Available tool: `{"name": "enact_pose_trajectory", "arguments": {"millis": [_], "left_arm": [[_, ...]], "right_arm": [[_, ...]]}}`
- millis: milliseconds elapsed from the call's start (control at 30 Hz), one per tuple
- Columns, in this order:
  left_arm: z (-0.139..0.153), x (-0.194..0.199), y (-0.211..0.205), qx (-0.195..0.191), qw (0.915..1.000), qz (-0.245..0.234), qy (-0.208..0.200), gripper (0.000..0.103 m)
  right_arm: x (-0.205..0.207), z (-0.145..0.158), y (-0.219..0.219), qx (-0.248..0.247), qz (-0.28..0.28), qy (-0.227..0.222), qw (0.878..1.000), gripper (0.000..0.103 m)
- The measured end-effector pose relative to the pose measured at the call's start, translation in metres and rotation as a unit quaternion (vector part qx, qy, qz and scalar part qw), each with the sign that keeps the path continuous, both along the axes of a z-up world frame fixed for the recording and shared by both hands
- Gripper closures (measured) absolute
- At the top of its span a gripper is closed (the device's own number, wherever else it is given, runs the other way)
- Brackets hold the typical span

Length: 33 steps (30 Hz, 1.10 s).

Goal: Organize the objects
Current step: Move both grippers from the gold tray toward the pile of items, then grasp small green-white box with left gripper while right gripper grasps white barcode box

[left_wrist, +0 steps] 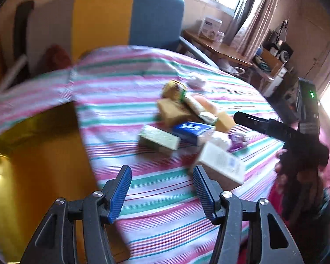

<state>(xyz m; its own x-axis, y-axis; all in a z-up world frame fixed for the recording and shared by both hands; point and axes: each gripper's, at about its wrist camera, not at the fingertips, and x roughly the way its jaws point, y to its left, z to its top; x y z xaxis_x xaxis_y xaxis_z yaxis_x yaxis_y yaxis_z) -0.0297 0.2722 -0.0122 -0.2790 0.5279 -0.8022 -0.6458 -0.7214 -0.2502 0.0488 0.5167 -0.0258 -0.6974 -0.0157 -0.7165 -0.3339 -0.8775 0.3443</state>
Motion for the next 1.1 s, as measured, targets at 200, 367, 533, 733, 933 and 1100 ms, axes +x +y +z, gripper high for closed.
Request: {"name": "enact_pose_trajectory", "arguments": {"millis": [200,367,533,733,933,1100], "left_arm": [[-0.024,-0.027,0.044,-0.004,0.9980,0.010,-0.062,0.045],[-0.052,-0.057,0.068,-0.019,0.9905,0.068,-0.118,0.044],[-0.075,-0.080,0.081,-0.031,0.9826,0.111,-0.146,0.043],[-0.098,-0.089,0.093,-0.068,0.9817,0.110,-0.140,0.062],[-0.089,-0.066,0.085,-0.085,0.9919,0.057,-0.076,0.074],[-0.070,-0.053,0.072,-0.076,0.9946,0.048,-0.052,0.074]], "right_arm": [[0.010,0.004,0.019,-0.031,-0.039,0.020,0.999,0.000],[0.010,0.006,0.023,-0.040,-0.041,0.027,0.998,0.000],[0.010,0.008,0.022,-0.040,-0.035,0.030,0.998,0.000],[0.010,0.007,0.023,-0.039,-0.028,0.029,0.998,0.000],[0.004,-0.001,0.019,-0.034,0.001,-0.003,0.999,0.002],[-0.007,-0.011,0.000,-0.015,0.059,-0.043,0.997,0.003]]}}
